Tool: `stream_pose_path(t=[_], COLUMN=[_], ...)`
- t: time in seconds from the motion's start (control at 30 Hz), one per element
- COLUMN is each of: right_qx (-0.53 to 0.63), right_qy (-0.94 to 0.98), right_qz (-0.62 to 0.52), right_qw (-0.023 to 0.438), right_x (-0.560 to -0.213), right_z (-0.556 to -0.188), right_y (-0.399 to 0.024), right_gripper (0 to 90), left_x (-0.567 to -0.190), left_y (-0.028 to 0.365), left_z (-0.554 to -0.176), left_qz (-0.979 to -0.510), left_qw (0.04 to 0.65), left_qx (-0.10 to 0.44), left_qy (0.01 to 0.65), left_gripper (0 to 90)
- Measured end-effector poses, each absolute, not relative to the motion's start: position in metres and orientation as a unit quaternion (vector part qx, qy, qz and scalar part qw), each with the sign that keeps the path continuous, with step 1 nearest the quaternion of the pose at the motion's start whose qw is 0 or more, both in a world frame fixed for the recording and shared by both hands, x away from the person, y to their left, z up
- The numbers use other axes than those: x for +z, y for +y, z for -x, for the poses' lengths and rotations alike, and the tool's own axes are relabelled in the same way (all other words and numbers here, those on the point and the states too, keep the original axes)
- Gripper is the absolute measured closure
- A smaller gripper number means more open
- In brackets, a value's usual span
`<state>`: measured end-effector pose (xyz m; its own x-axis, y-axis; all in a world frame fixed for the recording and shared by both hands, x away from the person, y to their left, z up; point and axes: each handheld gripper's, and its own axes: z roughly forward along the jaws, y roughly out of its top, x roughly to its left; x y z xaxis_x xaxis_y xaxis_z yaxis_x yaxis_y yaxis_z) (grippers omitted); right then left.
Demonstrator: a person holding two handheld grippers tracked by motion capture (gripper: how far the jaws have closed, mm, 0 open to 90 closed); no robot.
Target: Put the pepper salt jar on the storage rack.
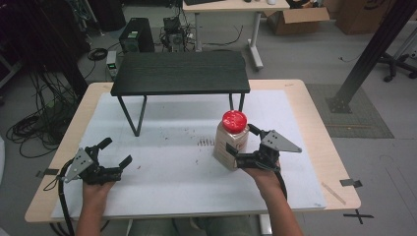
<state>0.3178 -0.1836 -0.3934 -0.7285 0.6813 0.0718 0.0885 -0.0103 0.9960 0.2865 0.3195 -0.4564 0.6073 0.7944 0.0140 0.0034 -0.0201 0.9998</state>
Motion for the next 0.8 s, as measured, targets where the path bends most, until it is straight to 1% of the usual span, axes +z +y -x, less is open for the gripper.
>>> stream_pose_path(t=[0.8], right_qx=[0.644], right_qy=[0.667], right_qz=[-0.302], right_qw=[0.219], right_x=[-0.407], right_z=[-0.331], right_y=[-0.171], right_gripper=[0.0], left_x=[-0.456], left_y=[0.320], left_z=[-0.287], left_qz=[-0.640], left_qw=[0.627], left_qx=[0.316], left_qy=[0.312], left_gripper=[0.2])
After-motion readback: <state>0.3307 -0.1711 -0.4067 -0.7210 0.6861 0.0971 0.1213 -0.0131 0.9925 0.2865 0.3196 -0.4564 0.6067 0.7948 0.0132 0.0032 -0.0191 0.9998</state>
